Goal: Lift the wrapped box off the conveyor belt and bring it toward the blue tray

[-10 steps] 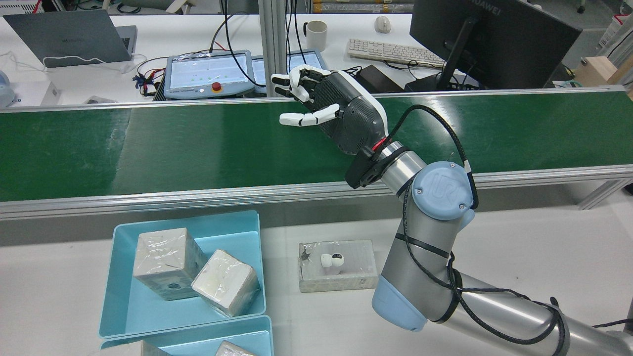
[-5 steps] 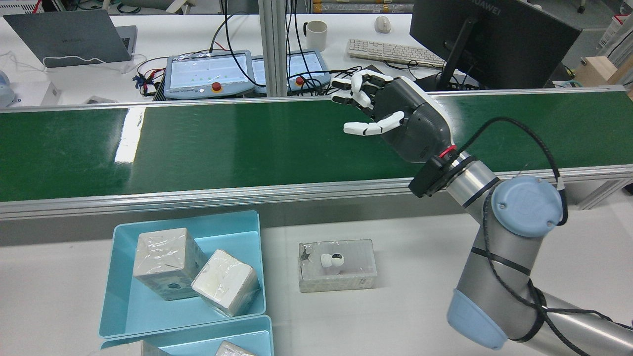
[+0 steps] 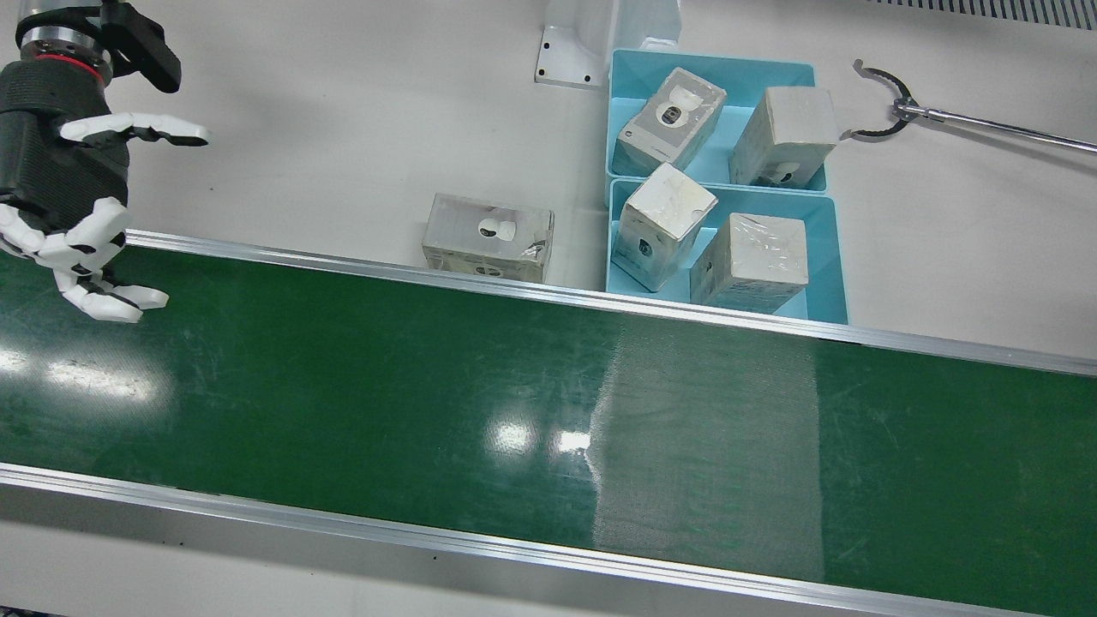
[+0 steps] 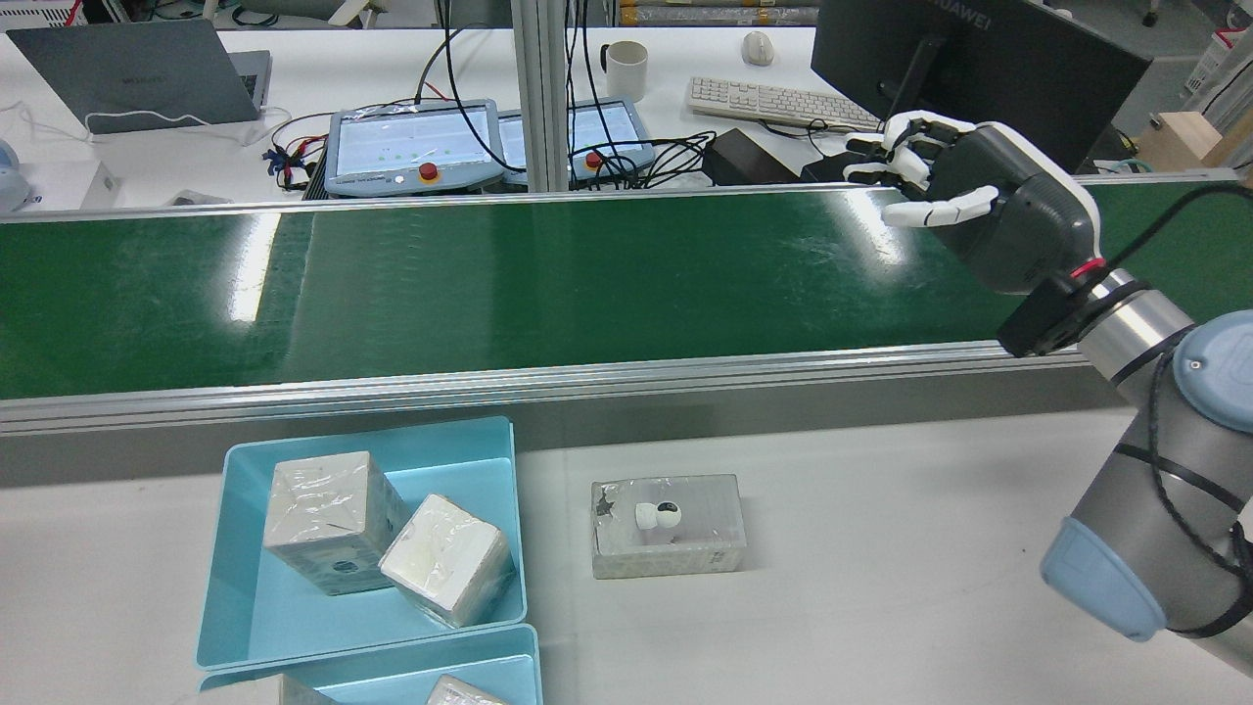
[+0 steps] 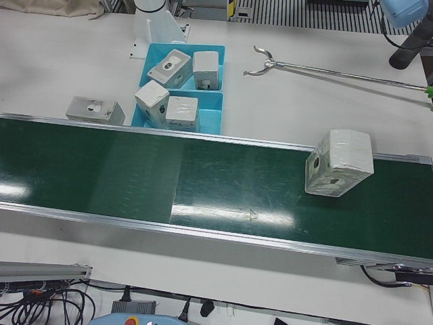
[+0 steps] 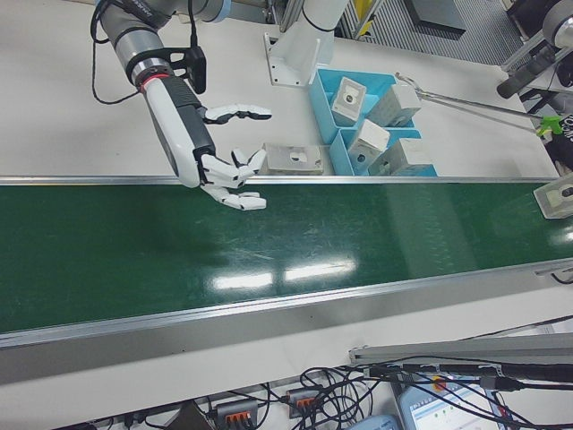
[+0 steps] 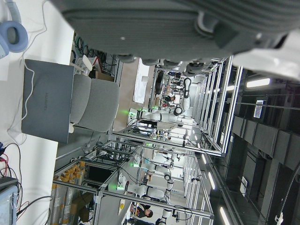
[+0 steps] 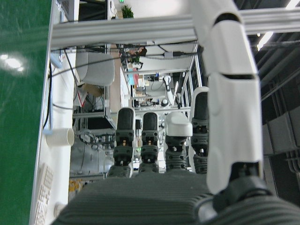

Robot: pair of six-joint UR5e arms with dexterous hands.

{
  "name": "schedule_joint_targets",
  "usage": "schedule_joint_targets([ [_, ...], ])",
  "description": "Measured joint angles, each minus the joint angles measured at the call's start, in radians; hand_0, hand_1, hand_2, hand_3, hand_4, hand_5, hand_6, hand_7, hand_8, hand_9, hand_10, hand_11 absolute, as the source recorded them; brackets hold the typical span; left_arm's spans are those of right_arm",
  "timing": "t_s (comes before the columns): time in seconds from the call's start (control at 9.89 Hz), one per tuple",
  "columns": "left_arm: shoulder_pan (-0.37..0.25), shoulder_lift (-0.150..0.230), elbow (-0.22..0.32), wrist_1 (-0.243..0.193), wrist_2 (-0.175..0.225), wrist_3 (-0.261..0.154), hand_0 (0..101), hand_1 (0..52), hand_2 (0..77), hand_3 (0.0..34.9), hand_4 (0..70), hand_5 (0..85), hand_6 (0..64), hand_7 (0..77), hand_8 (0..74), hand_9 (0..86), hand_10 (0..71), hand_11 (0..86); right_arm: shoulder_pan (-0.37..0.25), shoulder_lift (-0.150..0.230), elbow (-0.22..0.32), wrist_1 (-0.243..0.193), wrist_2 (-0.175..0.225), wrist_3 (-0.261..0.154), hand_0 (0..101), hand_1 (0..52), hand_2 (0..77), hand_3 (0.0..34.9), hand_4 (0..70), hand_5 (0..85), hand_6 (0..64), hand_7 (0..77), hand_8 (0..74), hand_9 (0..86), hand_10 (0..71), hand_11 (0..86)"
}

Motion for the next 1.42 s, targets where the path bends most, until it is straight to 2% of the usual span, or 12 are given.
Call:
schedule_joint_targets([
  [0.1,0.0,0.0,0.0,0.0,0.0,0.0,0,0.0,1.1,0.0,0.0,0.5,0.0,0.5,0.5,0.0,0.5,0.0,0.028,-0.01,-0.008,-0.007,-0.005,0.003,53,14.7,16.9,0.5,38.2,43.6,42.5,70.4,19.1,26.2,20.2,31.1],
  [0.2,0.0,0.0,0.0,0.0,0.0,0.0,0,0.0,0.5,0.0,0.0,0.5,0.0,0.5,0.5,0.0,0.0,0.0,0.045,-0.016,-0.025,-0.008,-0.007,0.007,51,9.8,14.2,0.5,38.2,40.4,42.5,70.4,19.1,27.8,21.8,32.7],
  [0.3,0.0,0.0,0.0,0.0,0.0,0.0,0,0.0,0.5,0.0,0.0,0.5,0.0,0.5,0.5,0.0,0.0,0.0,0.05,-0.015,-0.06,-0.001,-0.008,0.023,49,9.8,13.1,0.6,38.2,39.3,44.7,70.4,20.7,30.0,22.9,34.9],
  [0.4,0.0,0.0,0.0,0.0,0.0,0.0,0,0.0,0.5,0.0,0.0,1.1,0.0,0.5,0.5,0.0,0.5,0.0,0.049,-0.009,-0.108,0.023,-0.017,0.045,48,5.4,12.5,0.4,48.0,43.1,57.8,70.4,35.5,45.3,33.3,48.0],
  [0.51,0.0,0.0,0.0,0.0,0.0,0.0,0,0.0,1.1,0.0,0.0,1.1,0.0,0.5,0.5,0.0,0.5,0.0,0.051,-0.006,-0.159,0.059,-0.038,0.073,48,5.4,12.5,0.4,48.0,43.1,57.8,70.4,35.5,45.3,33.3,48.0],
  [0.61,0.0,0.0,0.0,0.0,0.0,0.0,0,0.0,1.1,0.0,0.0,1.1,0.0,0.5,0.5,0.0,0.0,0.5,0.058,-0.006,-0.195,0.089,-0.062,0.095,47,4.9,14.7,0.4,48.5,44.7,60.5,70.4,43.1,55.6,39.8,55.6],
  [0.71,0.0,0.0,0.0,0.0,0.0,0.0,0,0.0,1.1,0.0,0.0,1.1,0.0,0.5,0.5,0.0,0.0,0.5,0.07,-0.009,-0.22,0.116,-0.086,0.111,47,4.9,15.3,0.5,49.6,44.7,61.6,69.8,43.6,58.4,40.4,55.6],
  [0.81,0.0,0.0,0.0,0.0,0.0,0.0,0,0.0,1.1,0.0,0.0,1.1,0.0,0.5,0.5,0.0,0.0,0.5,0.081,-0.012,-0.236,0.134,-0.105,0.121,46,2.2,14.7,0.5,46.4,43.1,61.6,69.8,42.5,55.6,40.4,55.6],
  [1.21,0.0,0.0,0.0,0.0,0.0,0.0,0,0.0,1.1,0.0,0.0,1.1,0.0,0.5,0.5,0.0,0.5,0.0,0.09,-0.008,-0.259,0.151,-0.123,0.142,47,2.2,14.2,0.4,47.5,42.5,60.0,69.8,41.5,55.6,37.6,52.4],
  [1.31,0.0,0.0,0.0,0.0,0.0,0.0,0,0.0,0.5,0.0,0.0,1.1,0.0,0.5,0.5,0.0,0.5,0.0,0.095,-0.008,-0.261,0.152,-0.123,0.146,47,4.9,13.1,0.5,46.9,40.9,50.7,69.8,37.6,49.1,39.8,56.7],
  [1.42,0.0,0.0,0.0,0.0,0.0,0.0,0,0.0,0.5,0.0,0.0,1.1,0.0,0.5,0.5,0.0,0.5,0.0,0.103,-0.007,-0.257,0.152,-0.124,0.149,47,4.4,13.1,0.4,46.9,40.9,51.3,69.8,37.6,49.1,39.8,56.7],
])
